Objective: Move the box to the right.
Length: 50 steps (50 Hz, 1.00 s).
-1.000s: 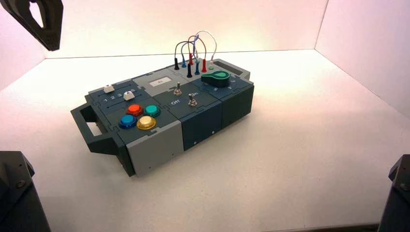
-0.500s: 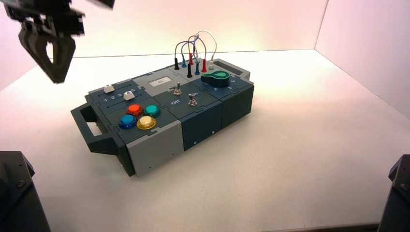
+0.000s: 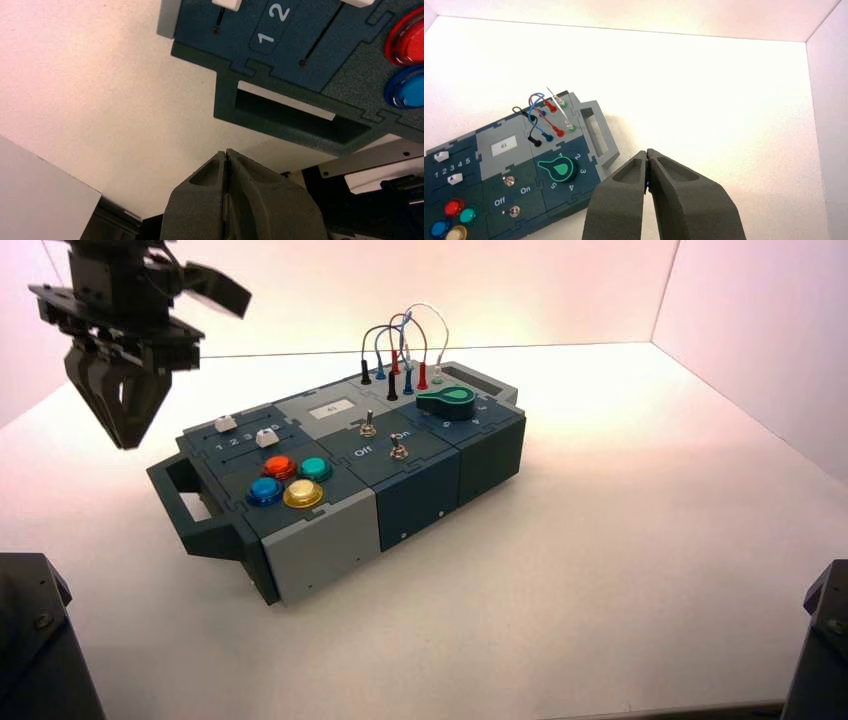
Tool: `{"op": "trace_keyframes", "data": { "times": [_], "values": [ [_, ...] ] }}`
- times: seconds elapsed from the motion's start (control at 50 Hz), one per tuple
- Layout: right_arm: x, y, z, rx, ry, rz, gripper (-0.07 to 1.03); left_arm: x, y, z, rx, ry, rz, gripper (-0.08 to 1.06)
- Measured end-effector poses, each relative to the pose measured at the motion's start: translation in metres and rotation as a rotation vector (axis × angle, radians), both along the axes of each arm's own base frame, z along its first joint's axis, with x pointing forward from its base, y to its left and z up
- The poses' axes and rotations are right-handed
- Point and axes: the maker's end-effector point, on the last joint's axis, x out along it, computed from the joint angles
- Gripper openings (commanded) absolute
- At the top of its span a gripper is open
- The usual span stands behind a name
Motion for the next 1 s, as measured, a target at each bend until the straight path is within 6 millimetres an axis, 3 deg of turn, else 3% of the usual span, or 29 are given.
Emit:
{"op": "trace_keyframes", "data": {
  "times": [0.7,1.0],
  "values": [
    [-0.001,0.003,0.002,-0.003,-0.007,0.015,-0.02,0.014,-0.001,-0.009,-0.004,-0.053,-0.028,-0.03],
    [0.005,0.005,0.001,0.001,-0.025,0.015,-0.02,0.015,0.004,-0.023,0.023,-0.018,-0.046,-0.03]
  ]
}}
